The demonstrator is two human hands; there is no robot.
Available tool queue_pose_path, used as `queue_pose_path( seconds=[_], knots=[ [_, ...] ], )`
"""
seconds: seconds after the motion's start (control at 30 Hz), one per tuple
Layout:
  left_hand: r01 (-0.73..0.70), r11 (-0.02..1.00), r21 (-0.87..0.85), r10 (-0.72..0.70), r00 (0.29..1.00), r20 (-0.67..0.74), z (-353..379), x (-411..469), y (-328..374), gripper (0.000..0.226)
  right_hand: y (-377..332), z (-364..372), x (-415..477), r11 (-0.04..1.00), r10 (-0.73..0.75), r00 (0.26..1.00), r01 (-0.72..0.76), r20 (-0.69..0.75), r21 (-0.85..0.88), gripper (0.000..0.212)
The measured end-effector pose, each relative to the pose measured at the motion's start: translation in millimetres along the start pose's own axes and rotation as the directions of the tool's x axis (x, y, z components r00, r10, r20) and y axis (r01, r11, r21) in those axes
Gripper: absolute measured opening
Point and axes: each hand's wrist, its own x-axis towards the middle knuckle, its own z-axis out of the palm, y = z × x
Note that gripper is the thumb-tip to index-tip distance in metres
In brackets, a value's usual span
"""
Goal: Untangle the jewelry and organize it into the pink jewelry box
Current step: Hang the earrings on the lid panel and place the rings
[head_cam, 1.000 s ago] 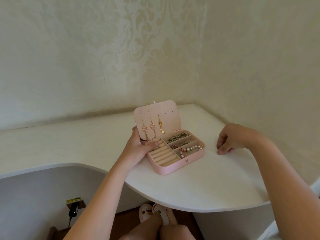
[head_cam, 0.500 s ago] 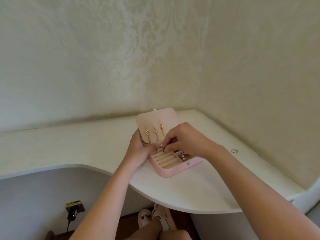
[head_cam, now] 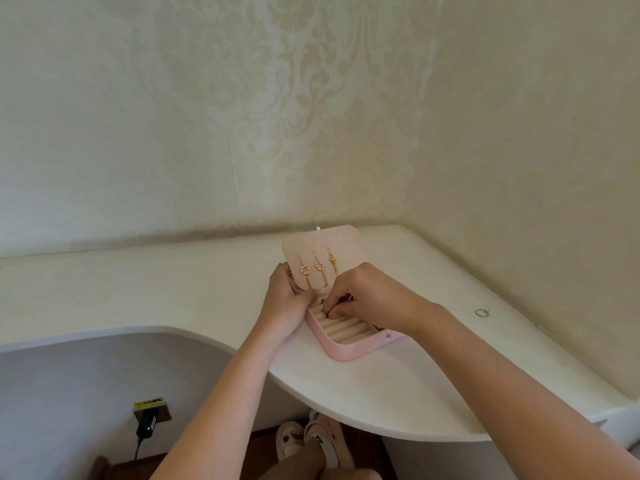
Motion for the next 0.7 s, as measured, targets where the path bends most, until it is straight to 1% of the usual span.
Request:
queue_pose_path(
  seconds=[0.07,0.17,0.2,0.27,0.37,0.43,0.47,0.5,0.53,0.57,0.6,0.63,0.67,0.7],
  knots=[
    [0.003,1.0,0.005,-0.003,1.0,-0.01,0.0,1.1,-1.3,0.043,-0.5,2.9,-6.0,0.998,-0.038,0.998,0.034,-0.054,-0.057,0.015],
    [0.013,1.0,0.006,-0.013,1.0,-0.018,0.9,2.3,-2.2,0.043,2.0,7.0,-12.1,0.997,-0.062,0.99,0.056,-0.127,-0.054,0.014],
    [0.016,1.0,0.004,-0.016,1.0,-0.02,1.2,2.8,-2.9,0.043,4.1,9.2,-12.0,0.994,-0.069,0.99,0.058,-0.127,-0.09,0.014],
    [0.021,1.0,0.009,-0.02,0.999,-0.025,1.1,3.8,-4.1,0.045,6.8,14.4,-10.8,0.974,-0.096,0.99,0.071,-0.108,-0.217,0.021],
    [0.042,0.999,-0.011,-0.042,0.999,-0.024,1.4,4.9,-5.5,0.043,6.4,18.1,-15.0,0.938,-0.13,0.991,0.115,-0.026,-0.326,0.043],
    [0.054,0.999,-0.009,-0.054,0.997,-0.046,1.4,4.9,-5.6,0.037,7.3,17.3,-20.1,0.933,-0.137,0.99,0.135,0.019,-0.332,0.048],
    [0.061,0.998,0.003,-0.06,0.996,-0.068,1.0,4.7,-5.1,0.032,9.0,15.3,-23.0,0.944,-0.131,0.991,0.134,0.029,-0.302,0.048],
    [0.068,0.998,0.014,-0.067,0.994,-0.091,0.6,4.0,-3.6,0.028,10.5,11.5,-26.7,0.96,-0.124,0.992,0.122,0.008,-0.253,0.048],
    [0.076,0.997,0.021,-0.073,0.991,-0.113,0.6,4.4,-3.4,0.024,13.8,5.5,-30.3,0.978,-0.097,0.993,0.083,-0.069,-0.191,0.044],
    [0.08,0.996,0.028,-0.076,0.988,-0.132,0.9,4.8,-3.0,0.02,19.3,-3.3,-34.9,0.993,-0.04,0.979,0.017,-0.199,-0.12,0.036],
    [0.087,0.995,0.039,-0.08,0.985,-0.151,1.5,6.1,-2.8,0.017,27.8,-14.5,-40.3,0.995,0.063,0.939,-0.086,-0.338,-0.053,0.028],
    [0.098,0.994,0.048,-0.089,0.981,-0.172,2.5,7.7,-2.6,0.014,40.1,-27.5,-46.5,0.976,0.189,0.876,-0.218,-0.443,-0.015,0.023],
    [0.118,0.992,0.055,-0.105,0.975,-0.195,4.0,9.9,-3.1,0.015,54.0,-41.0,-53.8,0.926,0.324,0.808,-0.377,-0.491,-0.009,0.02],
    [0.139,0.988,0.06,-0.123,0.968,-0.218,5.9,12.7,-2.9,0.019,67.9,-53.3,-62.0,0.839,0.461,0.746,-0.543,-0.481,-0.038,0.02]
  ],
)
